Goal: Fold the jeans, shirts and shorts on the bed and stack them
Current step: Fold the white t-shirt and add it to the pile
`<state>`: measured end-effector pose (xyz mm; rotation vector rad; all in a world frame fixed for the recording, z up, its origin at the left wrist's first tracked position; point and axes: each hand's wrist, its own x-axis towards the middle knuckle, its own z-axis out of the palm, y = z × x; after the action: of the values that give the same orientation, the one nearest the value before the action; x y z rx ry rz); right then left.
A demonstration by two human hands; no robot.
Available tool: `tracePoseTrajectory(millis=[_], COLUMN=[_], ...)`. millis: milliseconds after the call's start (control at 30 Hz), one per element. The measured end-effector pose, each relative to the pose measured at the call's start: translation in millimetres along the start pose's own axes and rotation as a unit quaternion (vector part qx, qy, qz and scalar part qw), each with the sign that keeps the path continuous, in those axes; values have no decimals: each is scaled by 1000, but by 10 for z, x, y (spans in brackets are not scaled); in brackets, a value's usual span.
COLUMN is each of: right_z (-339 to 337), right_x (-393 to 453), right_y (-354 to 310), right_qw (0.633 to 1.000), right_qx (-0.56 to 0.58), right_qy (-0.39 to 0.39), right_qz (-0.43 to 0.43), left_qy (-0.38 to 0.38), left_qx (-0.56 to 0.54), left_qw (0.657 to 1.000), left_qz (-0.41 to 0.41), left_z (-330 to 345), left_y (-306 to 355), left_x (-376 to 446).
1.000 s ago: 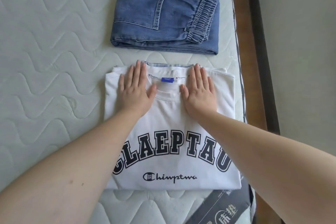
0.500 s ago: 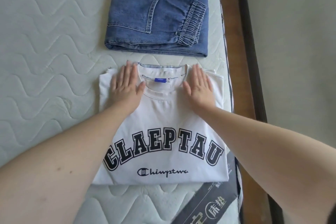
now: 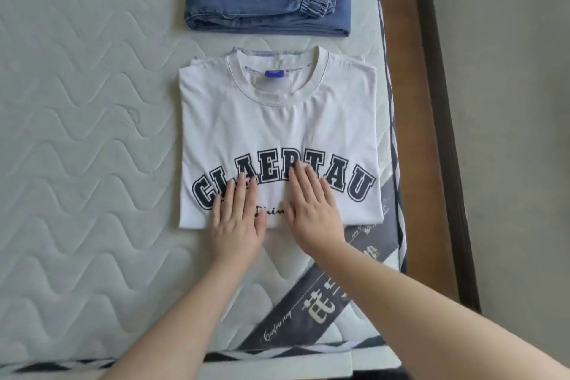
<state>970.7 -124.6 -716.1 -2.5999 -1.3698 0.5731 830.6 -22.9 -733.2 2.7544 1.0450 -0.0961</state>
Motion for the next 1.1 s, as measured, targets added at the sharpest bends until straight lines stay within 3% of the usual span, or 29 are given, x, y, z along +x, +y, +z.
tracePoseTrajectory(millis=[100,233,333,400,500,567,633,833,967,1100], right_z=[65,-88,-479,-878,-1532,-1916,-2228,-3000,-3295,-3416], right_x=[-411,-819,-1026,-1140,-1213,-1290,-1451,-2159,-2666,-3091], right_y=[84,354,494,422,148,-132,-406,-936,-1089,-1250], right_qw=[1000,995,984,976,980,985,989,996,994,992], right_qx=[-12,-41,-72,-85,-84,-100,-113,-89,-87,-87], right_qy=[-16,-95,-156,-186,-158,-132,-97,-4,64,83], right_qz=[-16,5,54,74,88,39,-11,-27,-16,-39], left_qy=[-39,-100,-203,-221,-145,-66,-50,-10,60,66], left_qx=[16,63,87,89,66,59,70,56,27,55], left_qw=[999,993,972,968,987,992,988,986,980,973], left_qz=[10,-17,-77,-73,26,90,125,157,190,213], left_z=[-23,-227,-525,-867,-1465,-1887,-2324,-3447,-3854,-4200], left_y=[-103,-360,-503,-462,-216,-9,174,525,575,587], left_x=[-356,-698,-911,-1044,-1188,-1263,-1346,-1605,-1926,-2271])
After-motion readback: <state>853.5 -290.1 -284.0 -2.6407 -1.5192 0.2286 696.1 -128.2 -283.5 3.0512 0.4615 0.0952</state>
